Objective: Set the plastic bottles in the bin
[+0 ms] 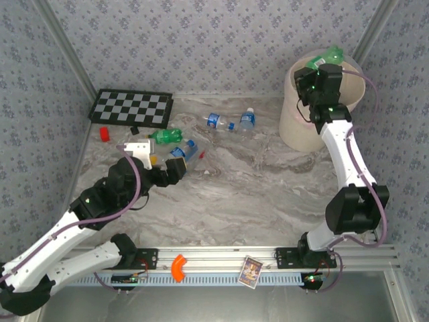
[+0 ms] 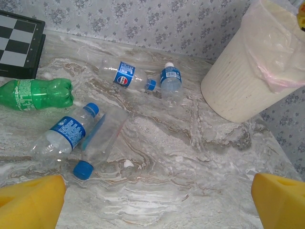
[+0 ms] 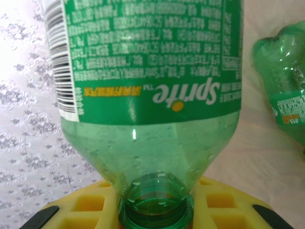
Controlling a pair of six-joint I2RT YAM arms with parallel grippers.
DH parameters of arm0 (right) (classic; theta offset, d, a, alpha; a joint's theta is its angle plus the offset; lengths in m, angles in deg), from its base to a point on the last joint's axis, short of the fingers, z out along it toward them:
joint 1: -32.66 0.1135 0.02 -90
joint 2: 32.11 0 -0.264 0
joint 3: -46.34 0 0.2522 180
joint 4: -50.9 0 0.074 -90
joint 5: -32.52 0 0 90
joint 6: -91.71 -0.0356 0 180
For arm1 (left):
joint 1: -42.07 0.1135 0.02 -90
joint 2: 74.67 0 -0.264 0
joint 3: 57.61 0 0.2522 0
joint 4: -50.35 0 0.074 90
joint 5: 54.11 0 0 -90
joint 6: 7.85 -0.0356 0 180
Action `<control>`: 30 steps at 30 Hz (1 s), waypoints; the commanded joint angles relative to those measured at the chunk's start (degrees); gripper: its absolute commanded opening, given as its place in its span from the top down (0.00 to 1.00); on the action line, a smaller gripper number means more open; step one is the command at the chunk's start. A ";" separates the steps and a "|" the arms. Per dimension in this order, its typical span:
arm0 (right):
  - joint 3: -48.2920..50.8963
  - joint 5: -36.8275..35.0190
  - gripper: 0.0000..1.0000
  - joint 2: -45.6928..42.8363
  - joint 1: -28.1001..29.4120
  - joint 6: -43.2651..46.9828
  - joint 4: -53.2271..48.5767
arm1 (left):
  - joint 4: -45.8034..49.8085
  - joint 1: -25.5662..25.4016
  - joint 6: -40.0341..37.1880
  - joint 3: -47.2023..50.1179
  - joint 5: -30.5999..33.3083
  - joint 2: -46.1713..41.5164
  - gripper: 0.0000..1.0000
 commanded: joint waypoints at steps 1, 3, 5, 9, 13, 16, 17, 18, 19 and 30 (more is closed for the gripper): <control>-4.11 1.15 0.68 1.90 -1.33 -2.36 -0.35 | 0.07 0.28 -1.12 -0.35 0.74 -1.24 0.00; -5.18 2.48 0.58 2.91 -1.65 -2.35 -0.79 | 0.30 0.28 -1.34 -0.49 1.05 -1.40 0.00; -5.99 2.89 0.34 3.08 -1.87 -2.34 -1.03 | 0.49 0.27 -1.54 -0.61 1.36 -1.44 0.00; -6.59 2.23 0.00 1.29 -1.61 -0.37 -1.38 | 0.33 0.26 -1.86 -0.67 1.36 -1.19 0.00; -7.18 1.15 0.00 -1.40 -0.63 3.70 -2.59 | -0.22 0.21 -2.22 -0.67 1.54 -0.44 0.00; -6.94 1.62 0.00 -3.21 0.69 7.39 -3.40 | -0.66 0.24 -2.17 -0.59 1.47 0.53 0.00; -6.63 2.00 0.00 -3.81 1.04 8.38 -3.64 | -0.75 0.27 -2.13 -0.59 1.37 0.84 0.00; -6.00 2.37 0.00 -4.62 1.68 9.53 -3.86 | -0.85 0.22 -2.13 -0.50 1.45 1.22 0.00; -5.10 2.71 0.00 -5.45 2.39 10.82 -3.96 | -0.84 0.28 -2.13 -0.33 1.54 1.63 0.00; 11.83 7.20 0.00 -14.05 12.95 27.49 -0.65 | -3.09 0.57 -2.11 3.37 3.71 6.88 0.00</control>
